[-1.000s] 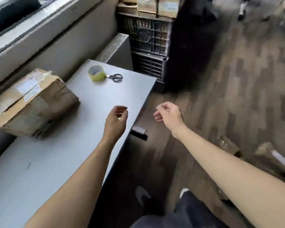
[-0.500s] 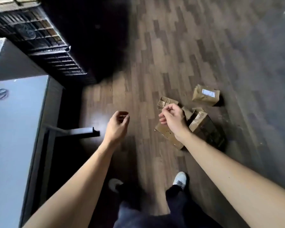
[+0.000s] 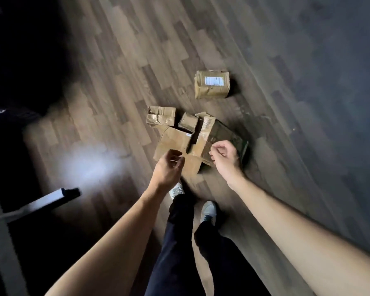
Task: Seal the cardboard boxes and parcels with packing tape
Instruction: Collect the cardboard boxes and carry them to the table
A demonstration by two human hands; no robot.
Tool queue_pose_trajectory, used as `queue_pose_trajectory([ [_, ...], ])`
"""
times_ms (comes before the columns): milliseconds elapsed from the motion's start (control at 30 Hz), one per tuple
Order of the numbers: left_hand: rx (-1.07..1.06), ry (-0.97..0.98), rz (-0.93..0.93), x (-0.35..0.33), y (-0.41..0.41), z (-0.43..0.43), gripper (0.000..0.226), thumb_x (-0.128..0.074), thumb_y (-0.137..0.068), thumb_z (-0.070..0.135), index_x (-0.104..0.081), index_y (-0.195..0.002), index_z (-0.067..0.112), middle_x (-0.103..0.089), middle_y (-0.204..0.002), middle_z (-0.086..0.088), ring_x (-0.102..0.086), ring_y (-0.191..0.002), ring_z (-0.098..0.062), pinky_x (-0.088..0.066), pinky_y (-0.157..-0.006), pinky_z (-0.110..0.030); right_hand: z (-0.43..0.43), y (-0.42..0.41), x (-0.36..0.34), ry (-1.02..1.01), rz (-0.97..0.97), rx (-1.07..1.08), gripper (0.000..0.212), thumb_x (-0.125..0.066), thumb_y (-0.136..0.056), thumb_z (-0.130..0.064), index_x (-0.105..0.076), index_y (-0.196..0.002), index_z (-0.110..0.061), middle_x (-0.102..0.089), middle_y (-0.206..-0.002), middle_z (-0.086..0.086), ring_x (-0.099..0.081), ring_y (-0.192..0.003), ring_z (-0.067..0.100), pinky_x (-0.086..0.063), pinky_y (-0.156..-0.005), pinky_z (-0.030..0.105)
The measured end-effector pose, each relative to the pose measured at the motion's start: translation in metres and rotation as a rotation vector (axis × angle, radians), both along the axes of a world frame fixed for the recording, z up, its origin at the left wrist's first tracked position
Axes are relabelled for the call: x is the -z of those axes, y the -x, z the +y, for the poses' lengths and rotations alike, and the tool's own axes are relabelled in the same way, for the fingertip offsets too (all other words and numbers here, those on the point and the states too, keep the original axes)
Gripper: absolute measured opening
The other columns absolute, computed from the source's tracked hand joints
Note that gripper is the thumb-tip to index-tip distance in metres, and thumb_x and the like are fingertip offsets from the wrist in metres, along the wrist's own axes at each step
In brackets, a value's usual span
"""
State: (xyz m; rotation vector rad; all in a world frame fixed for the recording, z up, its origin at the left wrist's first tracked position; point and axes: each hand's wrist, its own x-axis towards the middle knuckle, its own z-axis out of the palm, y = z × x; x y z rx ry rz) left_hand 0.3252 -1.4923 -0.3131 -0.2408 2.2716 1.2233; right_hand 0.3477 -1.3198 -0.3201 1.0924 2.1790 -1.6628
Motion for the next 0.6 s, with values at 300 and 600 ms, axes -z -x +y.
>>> queue_pose_trajectory([
  [300,0.192,0.123,-0.22,0.157,0.094,0.061,0.039,-0.061,-0.095,0.029,-0.056,-0.126,0.007,-0.061,-0.124,-0.012,-0.06,-0.112,-0.028,-0.048,-0.096,-0.037,0.03,0.077,0.141,-0.101,-0.088,-0.013,0.015,-0.067,-0.092,-0.016,-0.055,-0.093,-0.024,-0.058,-0.09,-0.007,-0.059,-0.083,0.012,-0.053,-0.084,0.035],
  [600,0.194,0.339,-0.353,0.311,0.13,0.104,0.044,-0.05,-0.1,0.021,-0.045,-0.139,0.0,-0.053,-0.127,-0.017,-0.052,-0.121,-0.036,-0.042,-0.092,-0.037,0.059,0.104,0.301,-0.104,-0.31,-0.161,0.053,-0.06,-0.081,-0.058,-0.031,-0.119,-0.037,-0.05,-0.129,0.009,-0.055,-0.112,0.032,-0.049,-0.082,0.039],
])
